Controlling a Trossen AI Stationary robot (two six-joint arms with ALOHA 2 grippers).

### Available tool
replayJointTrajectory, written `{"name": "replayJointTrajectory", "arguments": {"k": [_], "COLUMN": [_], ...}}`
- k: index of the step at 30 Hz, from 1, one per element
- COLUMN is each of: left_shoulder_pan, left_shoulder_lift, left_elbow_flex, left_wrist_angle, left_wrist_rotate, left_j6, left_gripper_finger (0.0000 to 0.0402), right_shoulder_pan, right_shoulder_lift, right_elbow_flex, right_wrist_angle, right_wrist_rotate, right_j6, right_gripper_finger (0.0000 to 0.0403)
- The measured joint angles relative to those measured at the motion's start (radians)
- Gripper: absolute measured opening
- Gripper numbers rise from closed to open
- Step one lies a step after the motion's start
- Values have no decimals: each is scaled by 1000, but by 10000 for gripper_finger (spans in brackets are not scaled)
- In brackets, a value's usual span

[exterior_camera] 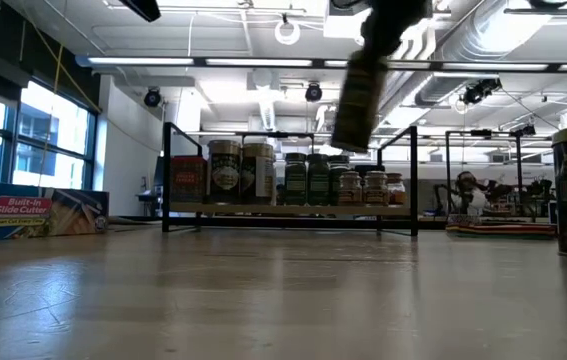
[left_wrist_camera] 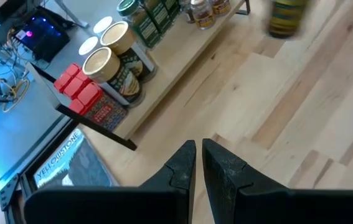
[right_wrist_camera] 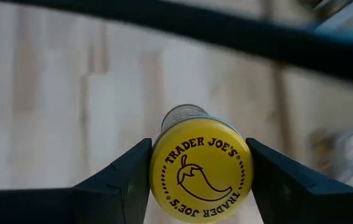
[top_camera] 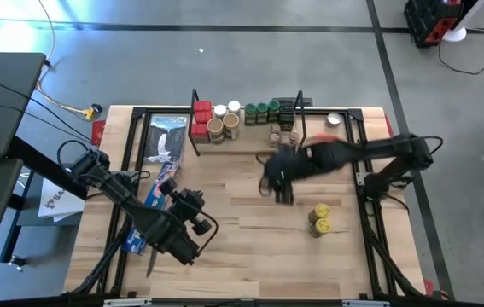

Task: Shelf spices
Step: Put the yellow seasoning can on the shelf aligned with the green seasoning bottle

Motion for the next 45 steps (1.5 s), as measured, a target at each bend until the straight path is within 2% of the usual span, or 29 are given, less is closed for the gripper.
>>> {"name": "replayJointTrajectory", "arguments": {"k": [4,10,15,19,27,34,40,45], "left_shoulder_pan": [-15,-20,-22,-34,-73,-88,-88,-88], "left_shoulder_lift": [0,0,0,0,0,0,0,0], "left_elbow_flex": [0,0,0,0,0,0,0,0], "left_wrist_angle": [-6,-14,-15,-15,-15,-15,-14,-13], "left_wrist_rotate": [1,21,27,36,19,-9,-10,-10], "left_j6": [0,0,-7,-9,-10,-10,-10,-10], "left_gripper_finger": [25,25,26,25,26,26,26,26], "right_shoulder_pan": [-153,-312,-398,-453,-517,-537,-538,-538], "right_shoulder_lift": [55,241,399,497,575,583,583,583], "right_elbow_flex": [110,334,525,621,643,643,643,643], "right_wrist_angle": [-12,-53,-147,-205,-222,-180,-137,-97], "right_wrist_rotate": [-27,-96,-146,-189,-207,-230,-224,-223], "right_j6": [-186,-388,-481,-507,-548,-552,-561,-564], "right_gripper_finger": [211,211,211,211,211,211,254,263]}}
